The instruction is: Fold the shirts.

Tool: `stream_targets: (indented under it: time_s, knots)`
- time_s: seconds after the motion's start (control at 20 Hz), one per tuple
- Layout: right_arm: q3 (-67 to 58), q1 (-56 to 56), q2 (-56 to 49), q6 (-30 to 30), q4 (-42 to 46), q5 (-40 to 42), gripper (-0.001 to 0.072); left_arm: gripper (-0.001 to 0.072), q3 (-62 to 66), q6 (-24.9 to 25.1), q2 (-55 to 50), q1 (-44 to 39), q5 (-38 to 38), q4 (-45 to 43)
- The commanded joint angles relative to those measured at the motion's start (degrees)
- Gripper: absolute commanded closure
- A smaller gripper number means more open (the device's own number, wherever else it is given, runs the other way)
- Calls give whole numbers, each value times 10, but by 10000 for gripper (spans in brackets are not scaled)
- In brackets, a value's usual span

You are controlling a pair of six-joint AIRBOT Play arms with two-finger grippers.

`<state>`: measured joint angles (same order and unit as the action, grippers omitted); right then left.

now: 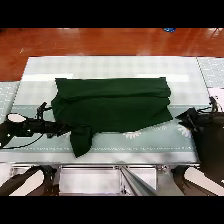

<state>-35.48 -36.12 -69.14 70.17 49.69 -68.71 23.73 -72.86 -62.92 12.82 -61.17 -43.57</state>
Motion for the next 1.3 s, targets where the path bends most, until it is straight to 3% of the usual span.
stream_targets:
  time_s: [0.0, 0.35, 0.45, 0.5, 0.75, 0.95, 1.1, 1.25]
  knots:
    - [10, 38, -12, 17, 14, 23, 305, 687, 23, 2, 0, -1, -16, 8]
    - [-65, 124, -114, 32, -23, 74, 327, 687, 29, 2, 0, -1, -21, 12]
    - [-95, 157, -132, 29, -33, 77, 515, 687, 32, 2, 0, -1, -20, 12]
    - [-108, 167, -134, 14, -31, 68, 698, 687, 38, 2, 0, 0, -21, 11]
    - [-110, 129, -38, 27, 92, -9, 694, 687, 80, 53, 11, 90, -110, 10]
    - [-59, 83, 101, 32, 107, -50, 694, 687, 86, 76, 42, 148, -192, 10]
    - [-31, 84, 174, 45, 99, -48, 694, 687, 89, 66, 68, 146, -170, 24]
    - [-37, 85, 163, 24, 29, 3, 694, 687, 120, 54, 39, 130, -133, 25]
